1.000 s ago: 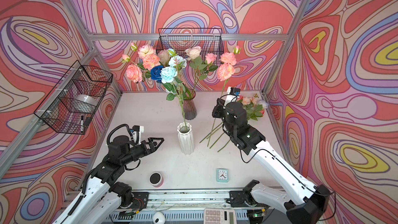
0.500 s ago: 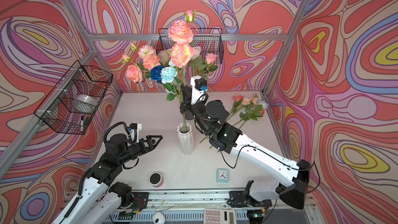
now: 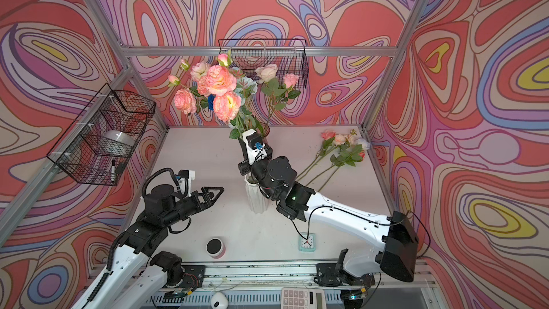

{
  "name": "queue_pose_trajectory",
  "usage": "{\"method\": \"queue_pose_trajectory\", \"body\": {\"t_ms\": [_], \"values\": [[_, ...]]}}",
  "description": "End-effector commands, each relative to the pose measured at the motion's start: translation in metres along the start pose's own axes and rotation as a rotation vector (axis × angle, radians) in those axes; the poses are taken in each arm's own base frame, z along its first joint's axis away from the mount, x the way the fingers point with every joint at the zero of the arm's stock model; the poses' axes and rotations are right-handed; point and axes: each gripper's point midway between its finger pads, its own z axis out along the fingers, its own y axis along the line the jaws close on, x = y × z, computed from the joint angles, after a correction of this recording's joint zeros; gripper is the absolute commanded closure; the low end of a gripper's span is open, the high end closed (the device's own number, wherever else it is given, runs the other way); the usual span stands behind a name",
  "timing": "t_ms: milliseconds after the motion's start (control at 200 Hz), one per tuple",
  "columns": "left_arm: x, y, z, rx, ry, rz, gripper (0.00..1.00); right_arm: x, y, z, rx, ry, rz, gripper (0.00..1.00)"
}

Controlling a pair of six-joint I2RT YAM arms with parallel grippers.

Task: Arrange the flowers into the vase
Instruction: 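Carry the pink rose over the white vase and lower the stem in, then open the right gripper to release the pink rose and draw back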

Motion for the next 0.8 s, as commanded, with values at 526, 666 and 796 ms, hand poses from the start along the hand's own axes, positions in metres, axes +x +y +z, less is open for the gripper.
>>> {"method": "queue_pose_trajectory", "body": {"t_ms": [526, 666, 796], "values": [[-0.003, -0.011, -0.005, 0.027, -0.009, 0.019, 0.16, 0.026, 0.007, -0.048, -0.08, 0.164, 0.019, 0.48], [-0.005, -0.009, -0.006, 0.015, -0.025, 0.021, 0.16, 0.03, -0.014, -0.066, 0.003, 0.194, 0.097, 0.46], [-0.004, -0.007, -0.007, 0.016, -0.029, 0.024, 0.16, 0.051, -0.039, -0.084, 0.115, 0.245, 0.128, 0.43]]}}
